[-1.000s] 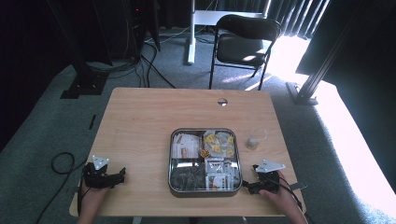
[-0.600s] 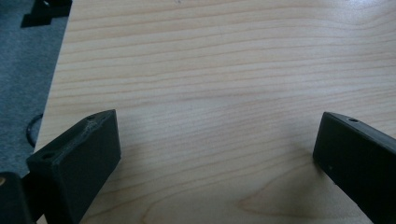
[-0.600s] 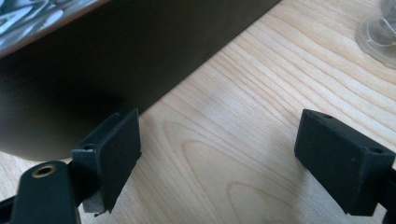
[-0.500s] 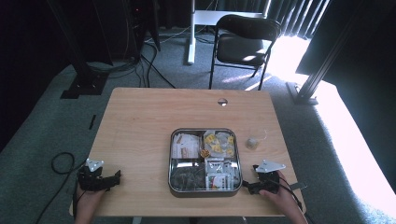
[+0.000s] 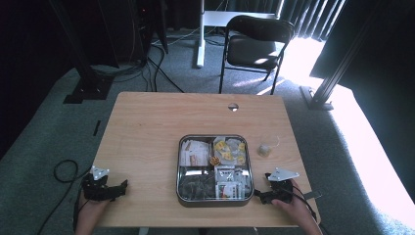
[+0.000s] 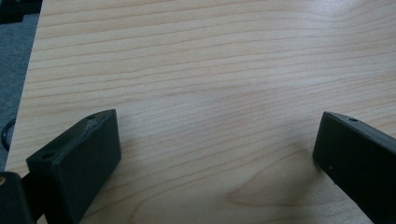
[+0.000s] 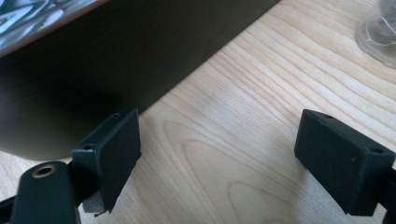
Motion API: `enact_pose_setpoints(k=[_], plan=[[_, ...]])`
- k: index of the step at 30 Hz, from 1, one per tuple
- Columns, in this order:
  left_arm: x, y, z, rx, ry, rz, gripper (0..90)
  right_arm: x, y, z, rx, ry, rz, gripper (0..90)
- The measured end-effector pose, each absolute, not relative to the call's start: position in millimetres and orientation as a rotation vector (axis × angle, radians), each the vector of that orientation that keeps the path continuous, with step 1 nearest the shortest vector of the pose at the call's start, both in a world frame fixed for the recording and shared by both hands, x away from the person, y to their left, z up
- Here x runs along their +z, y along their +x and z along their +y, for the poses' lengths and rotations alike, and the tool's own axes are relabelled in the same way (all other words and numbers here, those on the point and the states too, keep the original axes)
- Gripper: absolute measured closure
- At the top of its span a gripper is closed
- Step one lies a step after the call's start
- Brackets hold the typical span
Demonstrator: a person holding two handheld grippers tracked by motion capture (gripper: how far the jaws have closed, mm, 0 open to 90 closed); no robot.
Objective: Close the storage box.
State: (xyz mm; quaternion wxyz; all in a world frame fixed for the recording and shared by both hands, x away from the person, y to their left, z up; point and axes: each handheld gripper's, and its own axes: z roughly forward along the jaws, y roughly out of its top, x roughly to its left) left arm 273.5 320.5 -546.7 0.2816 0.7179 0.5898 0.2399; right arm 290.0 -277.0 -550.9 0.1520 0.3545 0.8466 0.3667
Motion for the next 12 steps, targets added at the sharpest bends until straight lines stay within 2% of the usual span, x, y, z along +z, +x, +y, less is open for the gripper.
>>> enact_pose_setpoints(k=[12], plan=[[-546.6, 273.8, 321.1, 0.638, 1.93, 1.571, 1.1, -550.9, 290.0, -276.9, 1.052, 1.018, 2.431, 13.8]])
